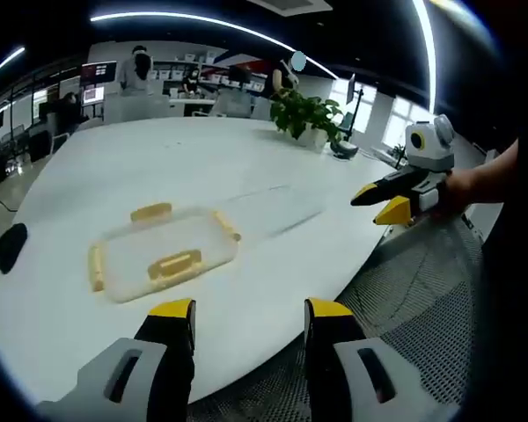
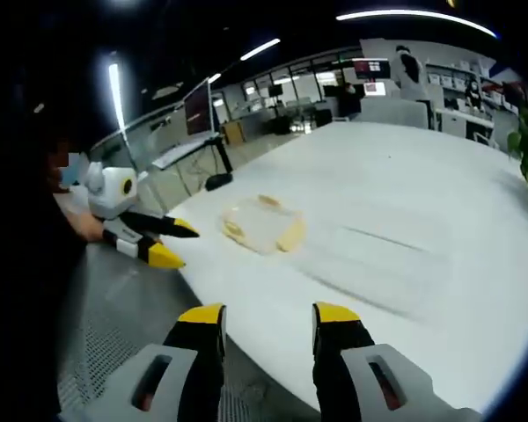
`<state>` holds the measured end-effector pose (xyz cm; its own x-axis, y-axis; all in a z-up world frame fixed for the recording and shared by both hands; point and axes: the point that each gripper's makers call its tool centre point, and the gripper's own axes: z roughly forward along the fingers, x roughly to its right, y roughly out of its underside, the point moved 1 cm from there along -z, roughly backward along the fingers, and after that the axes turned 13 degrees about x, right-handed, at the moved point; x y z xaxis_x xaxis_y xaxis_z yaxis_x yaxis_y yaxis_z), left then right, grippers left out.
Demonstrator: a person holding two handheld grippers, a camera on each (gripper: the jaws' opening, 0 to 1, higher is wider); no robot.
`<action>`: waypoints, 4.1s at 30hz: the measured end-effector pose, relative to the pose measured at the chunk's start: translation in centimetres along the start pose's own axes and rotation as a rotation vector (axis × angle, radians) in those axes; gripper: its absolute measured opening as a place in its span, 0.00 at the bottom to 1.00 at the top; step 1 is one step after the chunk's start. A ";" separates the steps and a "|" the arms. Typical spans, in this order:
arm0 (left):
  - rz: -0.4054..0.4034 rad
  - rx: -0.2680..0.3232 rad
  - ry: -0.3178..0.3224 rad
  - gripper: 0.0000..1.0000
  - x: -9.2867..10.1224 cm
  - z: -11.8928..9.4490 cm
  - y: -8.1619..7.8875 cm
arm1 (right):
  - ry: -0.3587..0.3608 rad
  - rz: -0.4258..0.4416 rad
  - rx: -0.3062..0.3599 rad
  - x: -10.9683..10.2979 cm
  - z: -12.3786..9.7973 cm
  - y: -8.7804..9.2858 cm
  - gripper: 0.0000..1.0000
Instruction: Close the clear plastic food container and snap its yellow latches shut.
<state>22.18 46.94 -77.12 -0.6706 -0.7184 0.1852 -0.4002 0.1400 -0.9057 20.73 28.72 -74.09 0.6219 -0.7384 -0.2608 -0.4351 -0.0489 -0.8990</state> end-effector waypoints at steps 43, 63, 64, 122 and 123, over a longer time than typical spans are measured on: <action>0.022 0.021 -0.031 0.49 -1.0 -0.2 -0.9 | -0.032 -0.046 -0.004 -0.5 0.7 -0.6 0.38; 0.002 0.041 -0.020 0.48 -1.7 -0.3 -1.7 | -0.007 -0.029 0.105 -0.4 1.2 -3.9 0.34; 0.013 0.039 -0.016 0.48 -1.8 -0.3 -1.8 | -0.015 -0.037 0.110 -0.7 1.4 -4.2 0.34; 0.091 -0.052 0.118 0.47 -8.3 1.2 -3.5 | -0.192 -0.123 0.051 -2.4 10.4 -6.2 0.37; 0.100 -0.059 0.122 0.47 -8.4 1.2 -3.4 | -0.196 -0.116 0.047 -2.4 10.5 -6.2 0.36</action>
<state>29.90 51.68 -76.06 -0.7783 -0.6113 0.1432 -0.3612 0.2495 -0.8985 28.75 37.86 -71.61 0.7827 -0.5843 -0.2145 -0.3255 -0.0904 -0.9412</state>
